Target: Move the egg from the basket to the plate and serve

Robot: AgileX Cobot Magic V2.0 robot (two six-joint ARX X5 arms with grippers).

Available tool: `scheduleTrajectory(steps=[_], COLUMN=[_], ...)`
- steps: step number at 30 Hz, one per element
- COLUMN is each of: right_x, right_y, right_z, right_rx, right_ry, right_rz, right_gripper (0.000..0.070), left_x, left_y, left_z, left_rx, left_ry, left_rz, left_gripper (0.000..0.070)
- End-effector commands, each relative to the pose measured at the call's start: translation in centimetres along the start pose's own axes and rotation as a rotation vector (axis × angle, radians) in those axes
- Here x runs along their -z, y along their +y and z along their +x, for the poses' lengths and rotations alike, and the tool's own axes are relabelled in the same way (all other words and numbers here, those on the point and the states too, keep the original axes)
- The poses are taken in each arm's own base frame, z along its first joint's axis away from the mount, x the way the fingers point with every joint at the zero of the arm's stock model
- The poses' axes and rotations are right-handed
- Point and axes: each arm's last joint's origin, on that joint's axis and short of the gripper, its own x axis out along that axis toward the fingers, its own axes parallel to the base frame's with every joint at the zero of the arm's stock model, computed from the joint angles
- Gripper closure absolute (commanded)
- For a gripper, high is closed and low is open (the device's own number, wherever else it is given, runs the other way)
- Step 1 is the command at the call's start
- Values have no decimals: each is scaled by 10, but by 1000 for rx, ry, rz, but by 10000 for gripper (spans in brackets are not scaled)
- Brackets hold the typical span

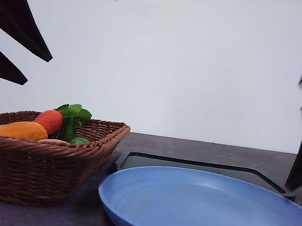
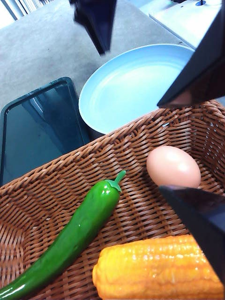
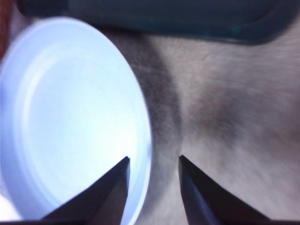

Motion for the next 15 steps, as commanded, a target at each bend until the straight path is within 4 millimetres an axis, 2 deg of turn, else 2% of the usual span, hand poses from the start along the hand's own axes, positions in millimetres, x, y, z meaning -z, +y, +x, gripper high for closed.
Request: scheduleTrajectory(steps=[1,5,7,12,15], right_x=[-3,-4,-5,-7,-7], right_y=[-1,0,0,3,3], right_z=[8,22,26,28,28], right_rx=[-8,-41,-44,-54,-68], right_ry=[22,56,64,51,50], right_rz=[-10,-9,-9,-7,-2], right_gripper=[487,507,543,688,700], left_x=[-4,-4,-4,-4,-4], left_y=[-2,-2,-2,-2,-2], left_z=[0,0,0,0,0], left_rx=[11,11,11,11,11], left_ry=[-7,-7,-7,-7,-7], left_rz=[14,15,15,15,15], left_gripper=[355,356,356,356,355])
